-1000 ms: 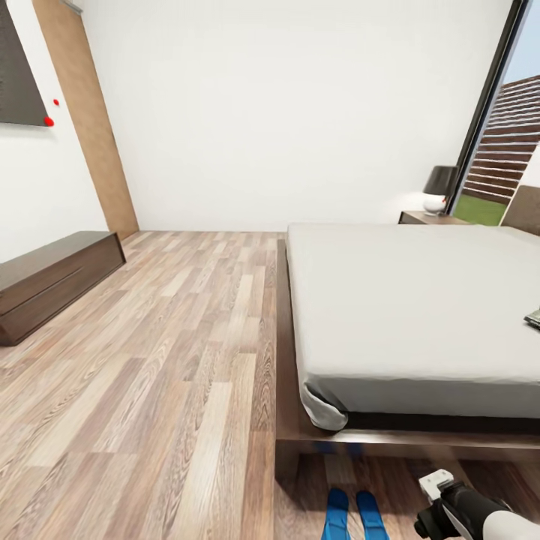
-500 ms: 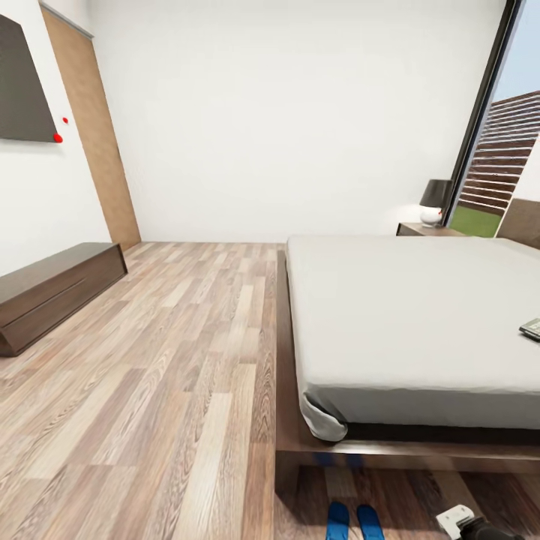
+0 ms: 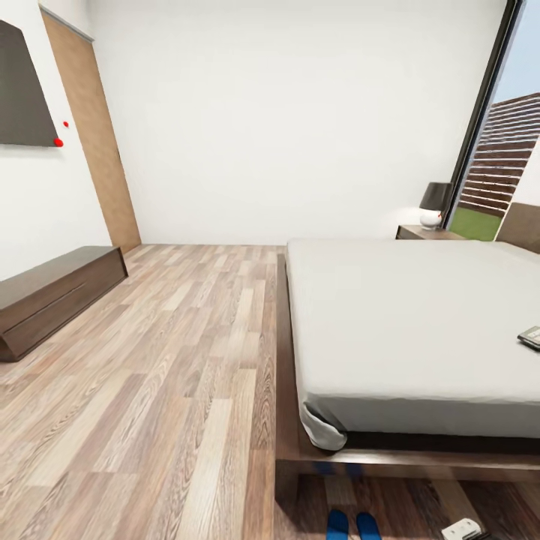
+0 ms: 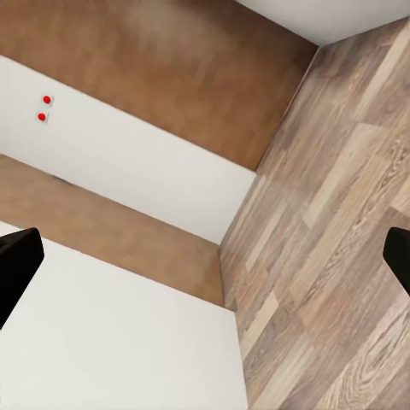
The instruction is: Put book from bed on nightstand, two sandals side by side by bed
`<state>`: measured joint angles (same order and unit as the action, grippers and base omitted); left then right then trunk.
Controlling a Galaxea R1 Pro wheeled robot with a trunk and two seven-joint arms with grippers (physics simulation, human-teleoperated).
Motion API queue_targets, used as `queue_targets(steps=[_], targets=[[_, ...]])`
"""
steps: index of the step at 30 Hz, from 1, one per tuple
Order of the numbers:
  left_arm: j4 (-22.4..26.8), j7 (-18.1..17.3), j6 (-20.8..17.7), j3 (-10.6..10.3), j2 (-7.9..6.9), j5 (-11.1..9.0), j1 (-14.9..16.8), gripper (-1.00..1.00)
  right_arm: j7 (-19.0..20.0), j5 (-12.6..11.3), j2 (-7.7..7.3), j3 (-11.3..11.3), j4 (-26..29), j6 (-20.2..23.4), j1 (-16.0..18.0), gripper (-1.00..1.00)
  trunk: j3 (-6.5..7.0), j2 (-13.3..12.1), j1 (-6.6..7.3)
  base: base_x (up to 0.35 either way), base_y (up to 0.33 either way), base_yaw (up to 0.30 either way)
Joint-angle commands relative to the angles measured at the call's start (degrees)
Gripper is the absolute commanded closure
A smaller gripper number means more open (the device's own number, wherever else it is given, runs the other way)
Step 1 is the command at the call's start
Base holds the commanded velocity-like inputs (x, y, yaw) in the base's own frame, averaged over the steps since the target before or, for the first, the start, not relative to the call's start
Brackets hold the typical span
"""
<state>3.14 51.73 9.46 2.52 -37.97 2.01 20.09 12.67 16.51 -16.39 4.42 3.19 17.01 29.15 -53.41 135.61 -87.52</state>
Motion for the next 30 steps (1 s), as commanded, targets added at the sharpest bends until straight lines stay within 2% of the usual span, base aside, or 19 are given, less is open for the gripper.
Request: queue_targets(steps=[1, 9, 19, 26, 30], targets=[[-0.06, 0.05, 0.3, 0.3, 0.0, 0.2, 0.04, -1.0, 0.34, 0.2, -0.01, 0.42, 0.15, 0.09, -0.18, -1.0, 0.13, -0.39, 0.24, 0.0, 0.0, 0.0], [0.0, -0.43, 0.34, 0.3, 0.0, 0.19, 0.04, -1.0, 0.27, 0.06, 0.03, 0.42, -1.52, -4.01, -0.95, -1.0, 1.57, -3.6, 1.99, 0.0, 0.0, 0.0], [-0.09, -3.64, 0.92, 0.31, 0.35, 0.19, 0.04, -1.0, 0.21, -0.1, 0.14, 0.37, -2.96, -5.35, -1.18, -1.0, 3.36, -7.61, 4.19, 0.0, 0.0, 0.0], [-0.2, -8.41, 2.02, 0.36, 1.32, 0.25, 0.04, -1.0, 0.17, -0.22, 0.34, 0.27, -3.1, -5.62, -1.21, -1.0, 4.62, -10.42, 5.73, 0.0, 0.0, 0.0], [-0.29, -13.25, 2.48, 0.37, 1.62, 0.04, 0.0, -1.0, 0.06, -0.3, 0.41, 0.16, -4.11, -7.96, -1.21, -1.0, 5.34, -12.02, 6.61, 0.0, 0.0, 0.0]])
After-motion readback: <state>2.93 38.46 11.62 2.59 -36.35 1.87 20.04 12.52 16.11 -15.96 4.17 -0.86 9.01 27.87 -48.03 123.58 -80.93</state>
